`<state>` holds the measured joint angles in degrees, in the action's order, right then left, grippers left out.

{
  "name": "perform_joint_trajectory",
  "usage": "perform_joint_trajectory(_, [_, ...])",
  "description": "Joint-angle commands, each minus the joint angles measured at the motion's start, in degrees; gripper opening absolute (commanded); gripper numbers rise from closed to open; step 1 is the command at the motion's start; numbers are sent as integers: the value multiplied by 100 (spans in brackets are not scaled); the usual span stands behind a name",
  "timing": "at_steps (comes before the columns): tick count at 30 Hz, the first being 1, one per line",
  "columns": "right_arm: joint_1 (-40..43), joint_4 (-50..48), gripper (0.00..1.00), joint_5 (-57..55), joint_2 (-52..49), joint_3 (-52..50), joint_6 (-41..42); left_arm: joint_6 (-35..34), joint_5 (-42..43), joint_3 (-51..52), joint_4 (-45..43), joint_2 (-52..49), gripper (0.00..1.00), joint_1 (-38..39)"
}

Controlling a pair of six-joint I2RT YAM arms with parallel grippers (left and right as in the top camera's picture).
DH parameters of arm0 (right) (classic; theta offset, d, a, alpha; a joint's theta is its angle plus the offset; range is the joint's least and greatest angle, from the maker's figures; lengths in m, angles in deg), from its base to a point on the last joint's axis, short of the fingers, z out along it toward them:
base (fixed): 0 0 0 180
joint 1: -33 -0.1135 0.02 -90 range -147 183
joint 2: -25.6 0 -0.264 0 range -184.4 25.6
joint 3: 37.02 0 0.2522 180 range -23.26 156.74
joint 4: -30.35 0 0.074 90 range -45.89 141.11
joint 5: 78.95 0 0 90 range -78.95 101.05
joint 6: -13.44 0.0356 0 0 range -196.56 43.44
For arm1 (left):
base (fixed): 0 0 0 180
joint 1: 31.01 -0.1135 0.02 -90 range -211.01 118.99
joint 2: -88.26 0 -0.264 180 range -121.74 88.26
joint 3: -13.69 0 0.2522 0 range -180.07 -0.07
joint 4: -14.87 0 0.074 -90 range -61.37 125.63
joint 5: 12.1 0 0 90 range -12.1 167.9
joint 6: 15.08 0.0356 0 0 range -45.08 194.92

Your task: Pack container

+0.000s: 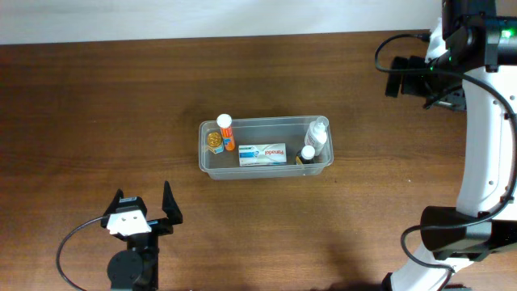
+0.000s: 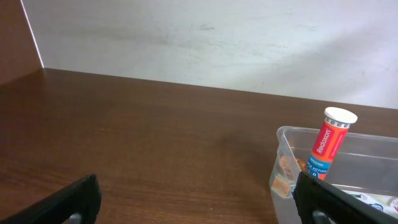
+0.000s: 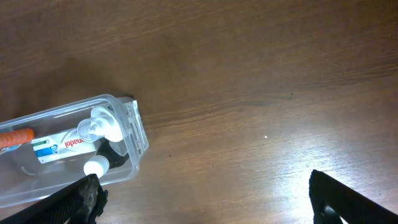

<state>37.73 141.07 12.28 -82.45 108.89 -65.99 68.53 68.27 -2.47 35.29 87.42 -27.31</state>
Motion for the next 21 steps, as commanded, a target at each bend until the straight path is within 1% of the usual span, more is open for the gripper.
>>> perform_joint_trajectory(1, [17,15,98,28,-9,39,39,114,-2,63,-17,55,99,-28])
perform_joint_trajectory(11, [15,13,99,28,66,39,39,114,-4,63,-17,50,99,-28])
perform_joint_trajectory(16, [-223,15,98,26,612,17,39,114,-2,63,-17,50,99,-28])
perform_joint_trajectory(21, [-870,15,98,28,1504,-175,39,114,-2,63,-17,50,99,-28])
